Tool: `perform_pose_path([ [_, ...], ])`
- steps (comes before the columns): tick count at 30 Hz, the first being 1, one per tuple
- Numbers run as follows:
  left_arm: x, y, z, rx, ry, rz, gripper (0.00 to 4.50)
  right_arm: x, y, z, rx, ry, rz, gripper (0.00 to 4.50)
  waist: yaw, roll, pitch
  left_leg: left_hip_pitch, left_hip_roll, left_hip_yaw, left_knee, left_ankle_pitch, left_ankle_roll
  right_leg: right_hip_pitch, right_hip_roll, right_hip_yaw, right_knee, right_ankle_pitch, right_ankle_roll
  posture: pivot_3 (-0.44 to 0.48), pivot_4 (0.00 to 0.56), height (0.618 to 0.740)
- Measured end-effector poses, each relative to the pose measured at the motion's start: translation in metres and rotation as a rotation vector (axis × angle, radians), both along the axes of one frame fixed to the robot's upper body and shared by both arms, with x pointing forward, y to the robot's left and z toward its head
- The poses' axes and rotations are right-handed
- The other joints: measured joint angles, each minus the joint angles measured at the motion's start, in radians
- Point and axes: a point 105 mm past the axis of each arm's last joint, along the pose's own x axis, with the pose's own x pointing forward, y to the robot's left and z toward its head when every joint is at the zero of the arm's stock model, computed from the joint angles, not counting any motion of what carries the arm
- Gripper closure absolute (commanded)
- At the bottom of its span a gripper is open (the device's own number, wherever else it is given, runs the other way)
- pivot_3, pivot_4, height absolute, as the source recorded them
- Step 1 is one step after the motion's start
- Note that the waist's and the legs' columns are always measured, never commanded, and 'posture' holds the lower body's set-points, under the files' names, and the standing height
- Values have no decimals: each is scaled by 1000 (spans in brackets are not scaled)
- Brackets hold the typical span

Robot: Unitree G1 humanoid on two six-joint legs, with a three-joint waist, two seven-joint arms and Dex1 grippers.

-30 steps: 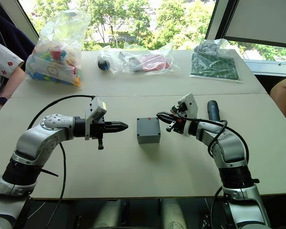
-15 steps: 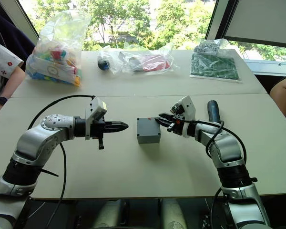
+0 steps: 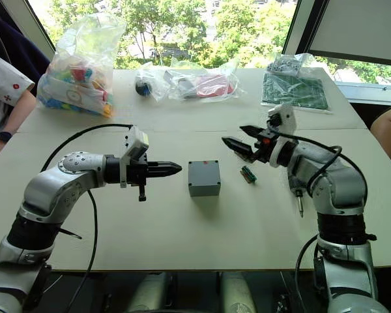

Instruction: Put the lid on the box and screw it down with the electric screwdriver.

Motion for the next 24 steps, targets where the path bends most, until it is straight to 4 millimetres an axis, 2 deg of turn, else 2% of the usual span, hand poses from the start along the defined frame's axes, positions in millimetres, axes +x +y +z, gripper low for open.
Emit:
perform_pose_path([
  [2, 0, -1, 1, -2, -6, -6, 4500, 5, -20, -1, -52, 42, -82, 4, 0, 0, 0, 0, 0, 0, 0, 0, 0, 0, 0, 0, 0, 0, 0, 0, 150, 740],
  [5, -3, -5, 1, 4, -17, -31, 4500, 10, -48, -10, -186, 172, -168, 2, -1, 2, 1, 0, -1, 2, 0, 0, 0, -1, -1, 1, 0, -2, -3, 0, 150, 740],
  [7, -6, -13, -3, 13, -28, -59, 4500, 6, -84, -6, -345, 277, -278, 2, 2, 2, 1, 0, -1, 2, -1, 0, 0, -1, -2, 1, -1, -2, -4, 0, 150, 740],
  [9, -6, -13, -12, 44, -26, -54, 4500, 3, -101, 2, -432, 327, -328, 2, -2, 0, 0, 0, 0, 2, -1, 0, 1, -1, 0, 1, -2, -2, -3, 0, 150, 740],
  [10, -6, -15, -15, 52, -27, -58, 4500, 6, -105, 1, -421, 363, -362, 2, -10, 0, 0, 0, 0, 3, -1, 0, 1, -1, 0, 2, -2, -2, -3, 0, 150, 740],
  [12, -8, -22, -16, 45, -50, -68, 4500, 10, -112, -12, -394, 504, -444, 2, -24, -1, 1, 0, 0, 3, -1, 0, 0, -1, 0, 2, -1, -2, -4, 0, 150, 740],
  [15, -9, -23, -14, 51, -78, -62, 4500, 3, -110, -31, -397, 661, -416, 2, -25, 0, 1, 0, 0, 3, -1, 0, 1, -2, 0, 2, -1, -1, -3, 0, 150, 740],
  [18, -16, -26, -13, 58, -101, -82, 4500, -6, -102, -30, -395, 753, -359, 2, -25, 0, 2, -1, 0, 3, -2, 0, 1, -3, 0, 3, -1, 0, 0, 0, 150, 740],
  [21, -22, -29, -9, 58, -128, -103, 4500, -13, -102, -27, -390, 810, -338, 2, -22, 0, 2, -1, 0, 3, -1, 0, 1, -3, 0, 3, -1, 0, 0, 0, 150, 740],
  [24, -27, -32, -6, 49, -140, -111, 4500, -14, -101, -37, -381, 877, -323, 2, -23, 0, 2, -1, 0, 3, 0, 0, 0, -2, -1, 3, -1, -1, -1, 0, 150, 740],
])
